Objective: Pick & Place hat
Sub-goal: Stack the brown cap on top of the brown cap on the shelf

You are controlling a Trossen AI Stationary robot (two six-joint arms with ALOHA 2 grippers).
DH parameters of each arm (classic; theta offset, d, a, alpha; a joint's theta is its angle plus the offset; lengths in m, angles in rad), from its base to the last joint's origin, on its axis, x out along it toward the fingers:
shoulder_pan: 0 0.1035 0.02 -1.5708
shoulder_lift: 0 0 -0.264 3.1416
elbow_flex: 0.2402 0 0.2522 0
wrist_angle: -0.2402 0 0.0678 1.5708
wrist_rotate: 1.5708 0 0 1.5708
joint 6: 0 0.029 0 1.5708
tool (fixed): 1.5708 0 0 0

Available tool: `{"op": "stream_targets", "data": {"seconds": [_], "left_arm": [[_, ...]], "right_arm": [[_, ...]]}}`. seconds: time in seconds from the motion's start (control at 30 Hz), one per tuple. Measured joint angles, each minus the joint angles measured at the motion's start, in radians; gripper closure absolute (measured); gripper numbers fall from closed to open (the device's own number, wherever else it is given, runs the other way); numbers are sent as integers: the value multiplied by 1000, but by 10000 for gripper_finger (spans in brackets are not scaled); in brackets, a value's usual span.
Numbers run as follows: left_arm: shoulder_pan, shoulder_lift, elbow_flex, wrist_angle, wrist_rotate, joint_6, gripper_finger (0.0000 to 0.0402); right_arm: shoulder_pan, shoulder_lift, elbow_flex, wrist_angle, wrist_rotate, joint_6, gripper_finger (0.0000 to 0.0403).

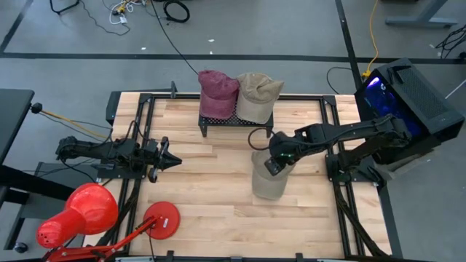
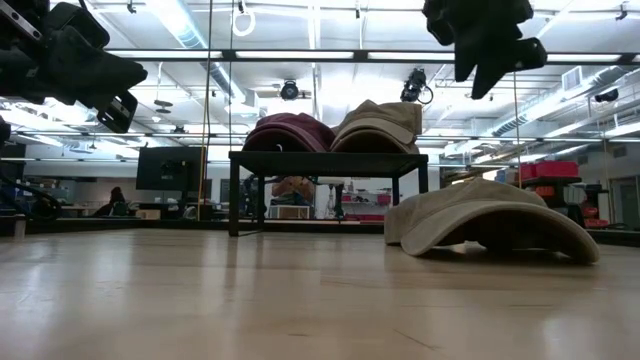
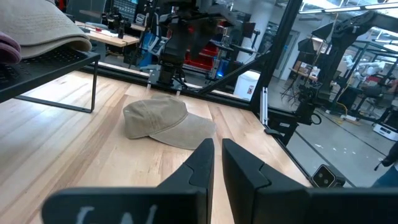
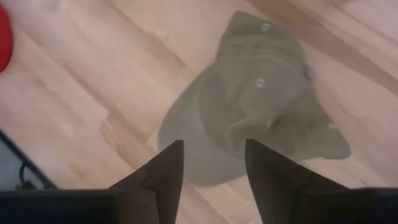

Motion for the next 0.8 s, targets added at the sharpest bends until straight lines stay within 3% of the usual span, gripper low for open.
{"op": "stream_targets", "data": {"seconds": [0.3,0.8], "left_arm": [[0,0,0,0,0,0,362],[0,0,0,0,0,0,362]], "right_arm": [[0,0,0,-8,69,88,232],[0,0,0,17,71,69,232]]}}
